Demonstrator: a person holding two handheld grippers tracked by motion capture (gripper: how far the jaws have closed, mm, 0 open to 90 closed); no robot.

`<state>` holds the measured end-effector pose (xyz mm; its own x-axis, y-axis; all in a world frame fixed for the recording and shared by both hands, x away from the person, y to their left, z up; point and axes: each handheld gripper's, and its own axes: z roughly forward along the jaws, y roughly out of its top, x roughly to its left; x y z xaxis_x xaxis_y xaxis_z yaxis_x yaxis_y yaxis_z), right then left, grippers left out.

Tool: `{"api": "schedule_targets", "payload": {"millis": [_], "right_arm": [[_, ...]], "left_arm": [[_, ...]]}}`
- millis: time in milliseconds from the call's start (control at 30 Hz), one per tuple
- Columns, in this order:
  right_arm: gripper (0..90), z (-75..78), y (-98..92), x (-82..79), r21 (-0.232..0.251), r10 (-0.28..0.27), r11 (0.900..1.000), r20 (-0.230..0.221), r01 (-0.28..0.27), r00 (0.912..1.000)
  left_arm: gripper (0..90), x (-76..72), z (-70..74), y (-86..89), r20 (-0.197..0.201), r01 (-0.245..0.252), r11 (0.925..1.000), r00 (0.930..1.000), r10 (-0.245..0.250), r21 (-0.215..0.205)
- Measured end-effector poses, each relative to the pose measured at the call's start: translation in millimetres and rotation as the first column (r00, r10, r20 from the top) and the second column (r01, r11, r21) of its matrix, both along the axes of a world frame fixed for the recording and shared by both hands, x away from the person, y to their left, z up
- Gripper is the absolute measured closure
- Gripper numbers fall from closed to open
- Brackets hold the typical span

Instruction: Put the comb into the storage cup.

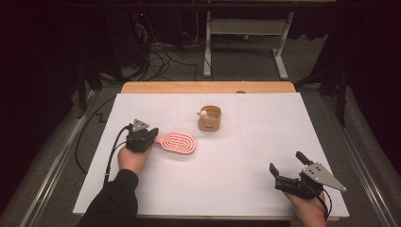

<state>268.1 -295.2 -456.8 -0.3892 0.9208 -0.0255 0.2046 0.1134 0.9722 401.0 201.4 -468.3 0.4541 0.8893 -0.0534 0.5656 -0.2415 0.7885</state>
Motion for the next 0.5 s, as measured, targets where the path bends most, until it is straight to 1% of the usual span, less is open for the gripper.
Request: {"api": "schedule_targets", "payload": {"millis": [133,267,367,500], "right_arm": [[0.7,0.0,0.4,-0.2,-0.002,0.0,1.0,0.001,0.0,1.0],[0.8,0.0,-0.1,-0.2,-0.001,0.001,1.0,0.001,-0.001,1.0],[0.9,-0.1,0.0,-0.1,0.001,0.0,1.0,0.0,0.0,1.0],[0.9,-0.1,0.4,-0.4,-0.001,-0.001,1.0,0.0,0.001,1.0]], "left_arm": [[88.7,0.3,-3.7,-2.7,-0.027,0.015,0.9999,0.9995,-0.014,0.008],[88.7,-1.9,-3.4,-5.9,-0.023,0.033,0.9993,0.9992,-0.032,0.017],[88.8,-3.7,-3.0,-7.1,-0.03,0.041,0.9989,0.9987,-0.04,0.023],[88.8,-6.8,-0.8,-7.7,-0.032,0.052,0.9977,0.9982,-0.051,0.043]]}}
